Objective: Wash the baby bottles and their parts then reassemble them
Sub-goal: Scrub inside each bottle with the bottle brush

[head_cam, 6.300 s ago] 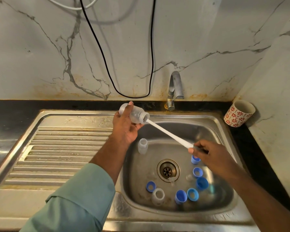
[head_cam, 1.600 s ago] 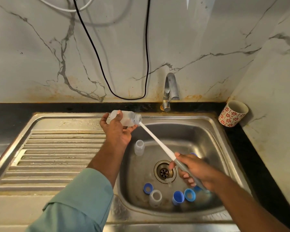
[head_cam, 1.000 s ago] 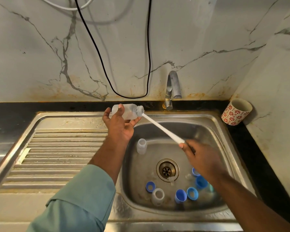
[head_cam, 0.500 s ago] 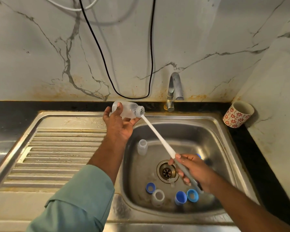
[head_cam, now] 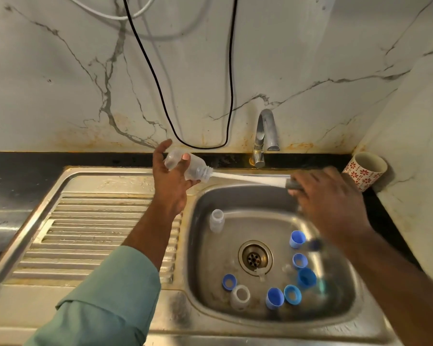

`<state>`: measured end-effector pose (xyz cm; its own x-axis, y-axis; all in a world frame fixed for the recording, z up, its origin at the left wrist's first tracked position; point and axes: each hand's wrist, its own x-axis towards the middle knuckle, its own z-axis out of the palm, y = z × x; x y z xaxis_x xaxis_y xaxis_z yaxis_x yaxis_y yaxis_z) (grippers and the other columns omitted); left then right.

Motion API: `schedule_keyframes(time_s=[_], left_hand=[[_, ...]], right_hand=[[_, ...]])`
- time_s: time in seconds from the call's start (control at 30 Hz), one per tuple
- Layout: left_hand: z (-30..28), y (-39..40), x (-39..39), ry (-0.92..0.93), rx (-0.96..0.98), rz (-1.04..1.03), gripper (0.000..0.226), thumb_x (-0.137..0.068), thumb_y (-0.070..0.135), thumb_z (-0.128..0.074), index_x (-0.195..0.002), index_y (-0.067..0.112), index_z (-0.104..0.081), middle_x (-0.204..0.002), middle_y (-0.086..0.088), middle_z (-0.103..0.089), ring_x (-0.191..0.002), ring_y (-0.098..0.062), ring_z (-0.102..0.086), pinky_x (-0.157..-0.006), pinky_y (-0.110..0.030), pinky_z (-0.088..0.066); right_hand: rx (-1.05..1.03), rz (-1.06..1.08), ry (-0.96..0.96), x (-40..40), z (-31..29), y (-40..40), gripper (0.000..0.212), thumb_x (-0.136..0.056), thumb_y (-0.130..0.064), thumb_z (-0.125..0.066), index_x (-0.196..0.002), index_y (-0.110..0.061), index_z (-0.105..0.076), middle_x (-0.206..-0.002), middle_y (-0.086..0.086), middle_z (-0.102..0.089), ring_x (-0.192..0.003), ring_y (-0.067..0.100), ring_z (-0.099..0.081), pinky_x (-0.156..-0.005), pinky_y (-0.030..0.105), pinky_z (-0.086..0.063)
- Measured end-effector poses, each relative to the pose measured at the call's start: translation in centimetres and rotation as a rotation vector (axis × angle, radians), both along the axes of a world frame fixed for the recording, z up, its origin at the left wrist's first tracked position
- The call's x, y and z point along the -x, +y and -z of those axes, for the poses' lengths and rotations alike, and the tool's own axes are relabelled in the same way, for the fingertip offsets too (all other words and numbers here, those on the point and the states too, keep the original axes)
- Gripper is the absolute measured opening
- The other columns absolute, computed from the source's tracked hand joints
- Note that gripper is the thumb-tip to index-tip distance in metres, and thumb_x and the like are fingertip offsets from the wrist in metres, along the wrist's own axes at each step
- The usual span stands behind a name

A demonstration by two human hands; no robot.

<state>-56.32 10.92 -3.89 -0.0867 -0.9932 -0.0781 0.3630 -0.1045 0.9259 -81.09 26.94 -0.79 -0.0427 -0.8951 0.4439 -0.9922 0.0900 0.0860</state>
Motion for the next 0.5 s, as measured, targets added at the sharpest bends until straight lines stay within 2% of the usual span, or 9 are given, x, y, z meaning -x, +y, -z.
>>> schedule_keyframes(time_s=[0.03, 0.1, 0.2, 0.27, 0.33, 0.4, 0.5], left_hand=[[-0.3, -0.3, -0.5, 0.016, -0.004, 0.069, 0.042, -0.093, 0.007, -0.064, -0.126, 0.031, -0.053, -0.141, -0.01, -0.039, -0.122, -0.037, -0.05, -0.079, -0.052, -0.059], [-0.9, -0.6, -1.4, 0.103, -0.037, 0.22, 0.039, -0.092, 0.013, -0.062, -0.128, 0.025, -0.056, -0.139, -0.011, -0.043, -0.12, -0.038, -0.052, -0.075, -0.049, -0.058], [-1.0, -0.7, -1.8, 0.289, -0.069, 0.33, 0.051, -0.081, 0.028, -0.074, -0.129, 0.021, -0.058, -0.13, -0.012, -0.048, -0.106, -0.033, -0.061, -0.071, -0.047, -0.058], [-0.8, -0.7, -1.2, 0.413, -0.079, 0.33, 0.07, -0.062, 0.033, -0.091, -0.125, 0.022, -0.062, -0.126, -0.014, -0.052, -0.102, -0.033, -0.065, -0.072, -0.048, -0.058], [-0.8, -0.7, -0.4, 0.512, -0.104, 0.247, 0.078, -0.05, 0.031, -0.097, -0.12, 0.023, -0.064, -0.126, -0.016, -0.054, -0.103, -0.035, -0.066, -0.072, -0.051, -0.058], [-1.2, -0.8, 0.3, 0.522, -0.128, 0.126, 0.071, -0.055, 0.025, -0.093, -0.119, 0.022, -0.063, -0.13, -0.017, -0.051, -0.108, -0.038, -0.061, -0.07, -0.053, -0.057], [-1.7, -0.9, 0.6, 0.352, -0.09, -0.023, 0.046, -0.085, 0.012, -0.071, -0.129, 0.018, -0.058, -0.128, -0.011, -0.05, -0.114, -0.039, -0.057, -0.074, -0.058, -0.058]], right_hand=[[-0.038, -0.059, -0.059, 1.4, -0.3, -0.5, 0.027, -0.084, -0.026, -0.072, -0.109, -0.017, -0.066, -0.088, 0.003, -0.069, -0.077, 0.022, -0.057, -0.069, 0.035, -0.049], [-0.221, -0.115, -0.364, 3.5, -0.8, -1.1, 0.026, -0.087, -0.029, -0.07, -0.113, -0.023, -0.068, -0.09, -0.005, -0.066, -0.076, 0.011, -0.055, -0.066, 0.027, -0.043], [-0.359, -0.165, -0.906, 4.6, -0.3, -1.3, 0.01, -0.084, -0.022, -0.073, -0.091, -0.029, -0.072, -0.078, -0.008, -0.07, -0.071, 0.008, -0.065, -0.062, 0.012, -0.047], [-0.455, -0.12, -1.188, 3.5, 1.3, -1.2, 0.004, -0.084, -0.019, -0.071, -0.084, -0.02, -0.074, -0.064, 0.004, -0.067, -0.054, 0.017, -0.058, -0.049, 0.02, -0.046], [-0.533, 0.001, -1.461, 1.3, 3.5, -0.5, 0.008, -0.086, -0.018, -0.067, -0.087, -0.011, -0.072, -0.062, 0.011, -0.063, -0.048, 0.018, -0.051, -0.044, 0.025, -0.043], [-0.6, 0.064, -1.692, -2.3, 5.6, 1.1, 0.012, -0.086, -0.016, -0.066, -0.09, -0.005, -0.068, -0.061, 0.011, -0.056, -0.043, 0.014, -0.045, -0.041, 0.024, -0.038], [-0.687, 0.08, -1.898, -8.2, 6.5, 3.5, 0.007, -0.088, -0.009, -0.067, -0.09, -0.004, -0.063, -0.059, 0.006, -0.049, -0.043, 0.012, -0.036, -0.039, 0.021, -0.028]])
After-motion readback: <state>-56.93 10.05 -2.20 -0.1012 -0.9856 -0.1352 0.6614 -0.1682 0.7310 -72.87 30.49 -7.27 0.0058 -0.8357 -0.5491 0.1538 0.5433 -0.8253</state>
